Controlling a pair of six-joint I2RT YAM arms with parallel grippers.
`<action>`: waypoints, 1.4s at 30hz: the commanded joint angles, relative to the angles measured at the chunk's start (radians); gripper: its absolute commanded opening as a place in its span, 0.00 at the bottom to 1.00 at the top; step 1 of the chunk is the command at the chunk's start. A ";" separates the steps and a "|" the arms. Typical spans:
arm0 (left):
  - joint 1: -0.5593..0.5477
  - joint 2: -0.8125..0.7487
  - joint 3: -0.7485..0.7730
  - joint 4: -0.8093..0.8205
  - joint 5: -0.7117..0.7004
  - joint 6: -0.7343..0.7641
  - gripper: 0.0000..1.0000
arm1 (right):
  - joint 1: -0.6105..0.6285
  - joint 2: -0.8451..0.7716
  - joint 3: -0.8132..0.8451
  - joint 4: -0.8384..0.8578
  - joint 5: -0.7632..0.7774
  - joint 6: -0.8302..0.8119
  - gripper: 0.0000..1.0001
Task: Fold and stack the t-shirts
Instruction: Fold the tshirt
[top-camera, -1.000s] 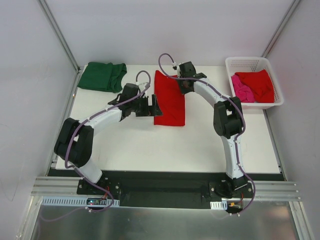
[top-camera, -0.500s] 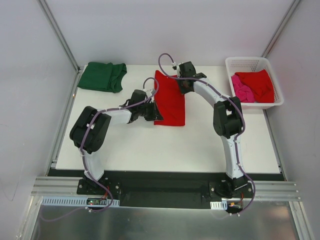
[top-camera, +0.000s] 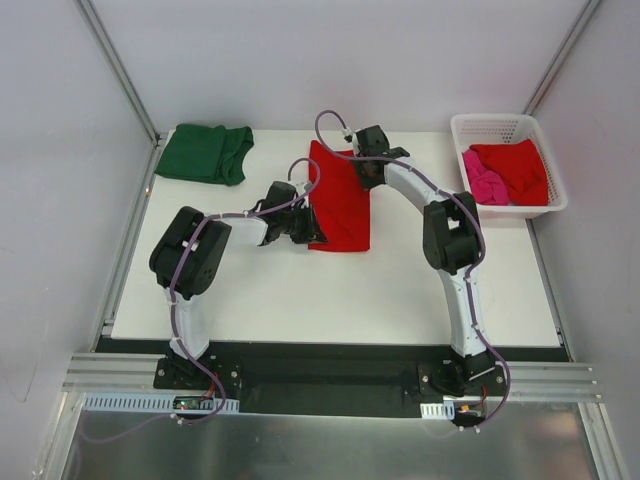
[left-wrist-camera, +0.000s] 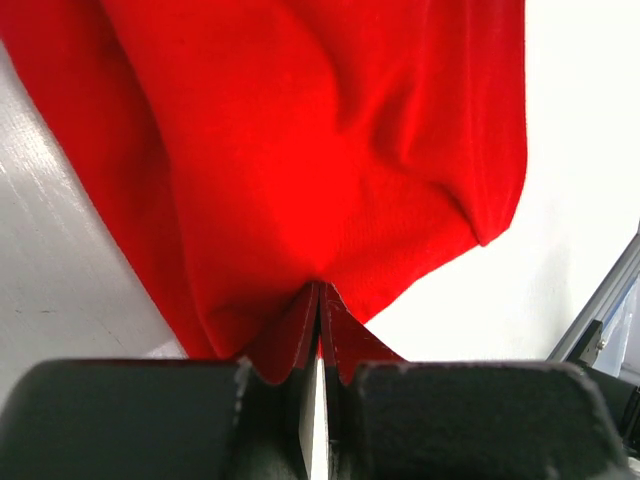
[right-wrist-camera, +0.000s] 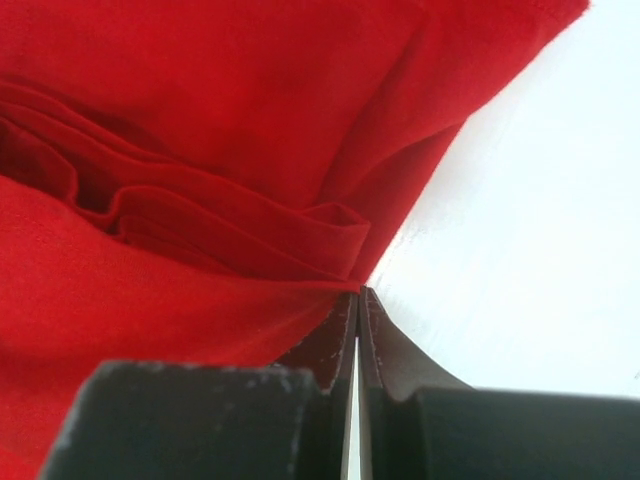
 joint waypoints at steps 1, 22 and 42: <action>-0.007 -0.017 0.028 -0.028 -0.024 0.002 0.00 | -0.001 0.001 0.061 0.028 0.077 -0.042 0.01; -0.007 -0.050 -0.014 -0.045 -0.028 0.008 0.00 | 0.004 -0.043 0.014 0.149 0.218 -0.059 0.50; -0.005 -0.118 -0.020 -0.052 -0.007 0.012 0.00 | 0.033 -0.707 -0.624 -0.009 0.005 0.338 0.53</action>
